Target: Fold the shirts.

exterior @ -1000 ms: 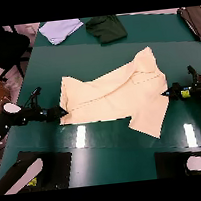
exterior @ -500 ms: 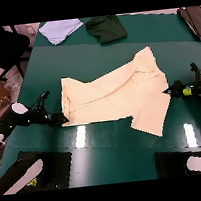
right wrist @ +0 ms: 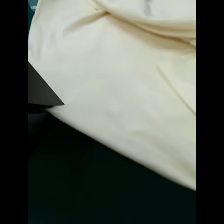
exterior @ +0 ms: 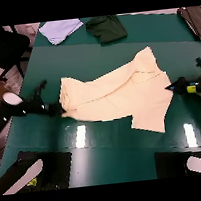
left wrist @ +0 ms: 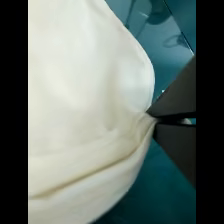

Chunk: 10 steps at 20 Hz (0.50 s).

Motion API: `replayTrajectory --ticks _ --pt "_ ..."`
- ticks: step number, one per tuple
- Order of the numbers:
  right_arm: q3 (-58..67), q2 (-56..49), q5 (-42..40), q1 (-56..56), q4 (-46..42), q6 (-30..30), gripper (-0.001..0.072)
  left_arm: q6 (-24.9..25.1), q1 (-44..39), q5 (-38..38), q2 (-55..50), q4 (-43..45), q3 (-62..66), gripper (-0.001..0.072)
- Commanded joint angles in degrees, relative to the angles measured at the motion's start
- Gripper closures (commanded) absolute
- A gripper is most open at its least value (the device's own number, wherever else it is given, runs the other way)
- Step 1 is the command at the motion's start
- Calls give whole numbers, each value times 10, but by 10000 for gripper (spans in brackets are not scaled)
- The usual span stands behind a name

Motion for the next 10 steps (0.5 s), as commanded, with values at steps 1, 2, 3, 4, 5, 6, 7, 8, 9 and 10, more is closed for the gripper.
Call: replayTrajectory --ticks 1,2,3,4,5,6,7,8,9,10 --pt "1 109 6 -16 46 -2 692 0 0 -31 16 -69 164 678" --pt "3 145 5 -16 62 -2 693 -7 0 -34 16 -72 224 678" --pt "15 176 7 -13 75 -2 693 -8 0 -35 17 -76 281 678" --pt "33 202 7 -5 82 0 693 -13 0 -33 17 -80 332 678" --pt "60 230 5 5 85 5 693 -21 0 -31 17 -80 383 678" --pt "89 256 -2 12 89 19 693 -24 0 -31 17 -80 438 678" --pt "127 279 -13 18 89 36 693 -27 0 -29 17 -79 492 678" --pt "167 302 -28 19 89 51 693 -28 0 -23 17 -78 539 678" --pt "204 322 -43 18 88 64 693 -36 0 -14 17 -71 586 678" --pt "241 338 -56 15 78 77 693 -39 0 -9 17 -59 628 678"
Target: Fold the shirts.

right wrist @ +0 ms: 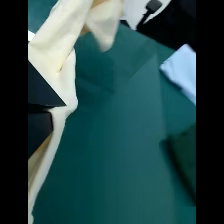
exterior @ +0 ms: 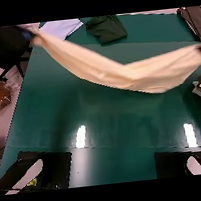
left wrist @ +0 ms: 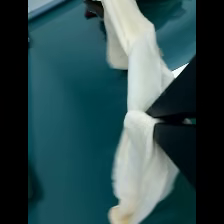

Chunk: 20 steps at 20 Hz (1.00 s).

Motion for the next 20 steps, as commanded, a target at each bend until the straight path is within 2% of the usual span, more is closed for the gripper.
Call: replayTrajectory --ticks 1,3,6,10,14,17,20 --pt "127 75 -48 -2 -32 61 694 -23 0 21 1 26 168 678" --pt "187 83 -48 -21 -91 106 694 -31 1 28 1 44 225 679" --pt "269 57 -19 -43 -88 123 694 -63 1 38 1 92 243 678" --pt "423 19 10 -43 -94 141 694 -64 0 36 1 80 284 679" --pt "570 -2 80 -43 -98 160 694 -60 0 29 26 80 327 678" --pt "558 50 75 -56 -182 178 694 -26 0 25 68 95 327 679" --pt "472 125 27 -90 -271 189 694 -22 0 30 102 166 327 679"
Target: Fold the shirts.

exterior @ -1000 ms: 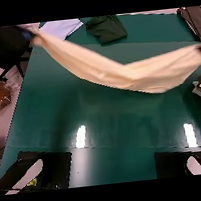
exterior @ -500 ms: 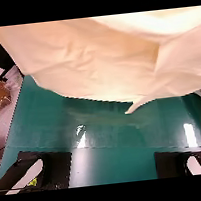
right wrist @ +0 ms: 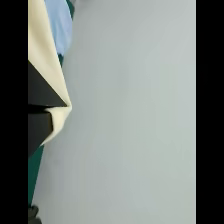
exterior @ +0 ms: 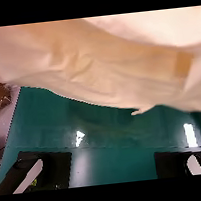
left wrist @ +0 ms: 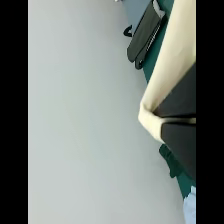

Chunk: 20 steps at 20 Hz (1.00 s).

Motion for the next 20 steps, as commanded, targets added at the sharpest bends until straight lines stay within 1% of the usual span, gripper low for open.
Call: replayTrajectory --ticks 1,3,5,6,7,8,9,10,12,14,15,16,18,19,20 --pt "-64 63 -44 -42 -90 17 694 7 0 3 33 69 3 679" --pt "-108 67 -40 -84 -64 19 694 -13 0 -7 30 77 3 679" --pt "-156 48 9 -130 21 13 694 -46 0 -23 29 79 -25 679" --pt "-189 31 38 -154 80 5 694 -67 0 -36 29 78 -55 680" --pt "-226 15 50 -168 129 -5 694 -84 0 -58 29 69 -99 680" --pt "-273 -2 48 -169 158 -18 694 -94 0 -76 27 54 -151 680" --pt "-321 -18 33 -154 161 -25 694 -96 0 -82 23 28 -218 680" --pt "-376 -41 4 -119 156 -36 694 -96 0 -67 19 6 -286 680" --pt "-471 -111 -80 -3 129 -63 694 -93 0 18 1 -28 -438 680" --pt "-510 -224 -165 96 90 -81 695 -82 0 105 -33 -50 -549 680" --pt "-508 -294 -205 130 97 -89 694 -59 0 145 -65 -65 -587 681" --pt "-487 -362 -226 156 98 -93 694 -28 0 181 -104 -81 -608 681" --pt "-413 -492 -230 184 96 -92 694 19 -7 249 -186 -89 -614 680" --pt "-374 -543 -221 188 96 -90 694 31 -13 285 -221 -90 -613 680" --pt "-334 -585 -222 192 95 -81 694 31 -21 318 -253 -97 -611 680"
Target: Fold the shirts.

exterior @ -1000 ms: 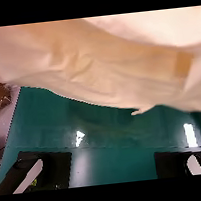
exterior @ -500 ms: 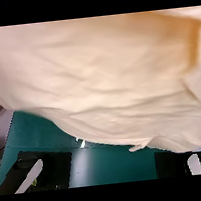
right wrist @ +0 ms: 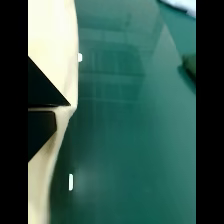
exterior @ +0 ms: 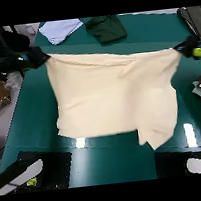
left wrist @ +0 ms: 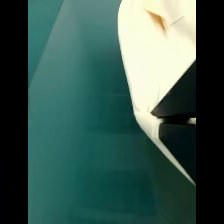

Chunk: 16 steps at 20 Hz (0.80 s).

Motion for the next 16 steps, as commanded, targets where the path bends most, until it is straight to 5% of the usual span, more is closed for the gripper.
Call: replayTrajectory --ticks 1,4,7,12,16 --pt "106 -177 -34 41 -3 10 694 48 -22 156 -121 -32 -28 680" --pt "209 -242 -38 26 -8 37 695 72 -45 232 -195 -35 10 680" --pt "290 -294 52 8 -8 66 694 72 -42 236 -244 -17 67 680" --pt "325 -303 248 8 -82 80 695 66 -42 115 -251 42 79 680" --pt "325 -295 329 37 -186 92 695 10 -42 29 -251 141 72 680"
